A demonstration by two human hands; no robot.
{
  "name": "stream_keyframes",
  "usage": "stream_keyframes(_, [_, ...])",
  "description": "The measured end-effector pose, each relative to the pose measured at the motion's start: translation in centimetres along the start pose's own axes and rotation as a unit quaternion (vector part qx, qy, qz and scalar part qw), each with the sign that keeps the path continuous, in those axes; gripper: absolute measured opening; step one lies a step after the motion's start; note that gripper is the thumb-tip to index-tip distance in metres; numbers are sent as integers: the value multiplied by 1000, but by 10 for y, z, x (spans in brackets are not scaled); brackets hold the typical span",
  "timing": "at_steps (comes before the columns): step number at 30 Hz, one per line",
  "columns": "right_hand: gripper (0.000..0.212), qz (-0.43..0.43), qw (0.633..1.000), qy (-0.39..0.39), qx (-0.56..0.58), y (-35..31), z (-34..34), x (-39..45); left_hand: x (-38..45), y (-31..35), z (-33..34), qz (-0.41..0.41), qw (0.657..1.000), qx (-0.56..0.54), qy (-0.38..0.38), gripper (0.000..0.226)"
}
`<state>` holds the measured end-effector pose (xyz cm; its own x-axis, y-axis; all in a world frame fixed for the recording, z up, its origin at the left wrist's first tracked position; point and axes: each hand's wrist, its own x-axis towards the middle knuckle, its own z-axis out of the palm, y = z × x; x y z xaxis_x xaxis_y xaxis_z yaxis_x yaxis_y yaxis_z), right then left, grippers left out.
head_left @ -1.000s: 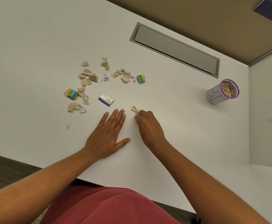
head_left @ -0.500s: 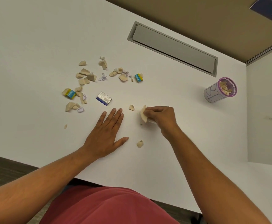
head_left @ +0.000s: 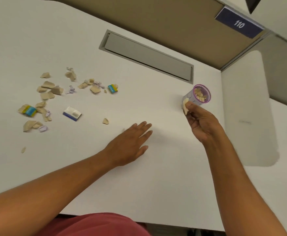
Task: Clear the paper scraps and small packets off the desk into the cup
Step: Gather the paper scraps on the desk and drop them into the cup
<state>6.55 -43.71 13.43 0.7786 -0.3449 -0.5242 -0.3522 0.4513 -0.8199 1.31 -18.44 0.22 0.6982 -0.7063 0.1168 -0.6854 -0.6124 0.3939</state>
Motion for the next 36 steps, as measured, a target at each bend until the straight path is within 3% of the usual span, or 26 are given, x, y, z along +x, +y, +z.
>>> stream_keyframes(4, [20,-87,992,38,-80,-45,-23,17,46,30,33,10,991,44,-124,75])
stream_keyframes(7, [19,-164,967,76,-177,-66,-34,37,48,44,56,8,989,61,-135,77])
stream_keyframes(9, [14,-215,926,100,-293,-73,-37,54,45,47,63,8,992,69,-108,75])
stream_keyframes(13, [11,-273,795,116,-529,-76,-36,92,44,44,67,11,993,70,-91,74])
stream_keyframes(15, [18,-267,755,121,-586,-72,-34,113,44,44,67,9,994,66,-85,74])
stream_keyframes(21, [30,-204,684,98,-693,-57,-29,155,42,45,67,3,995,58,-76,73])
stream_keyframes(28, [36,-149,581,-14,-800,-72,-25,165,43,46,68,-2,996,55,-76,73])
stream_keyframes(32, [32,-147,581,-68,-797,-97,-19,152,44,45,70,-2,996,59,-73,73])
stream_keyframes(36, [34,-174,621,-56,-762,-109,-23,144,44,46,69,-2,996,58,-70,73])
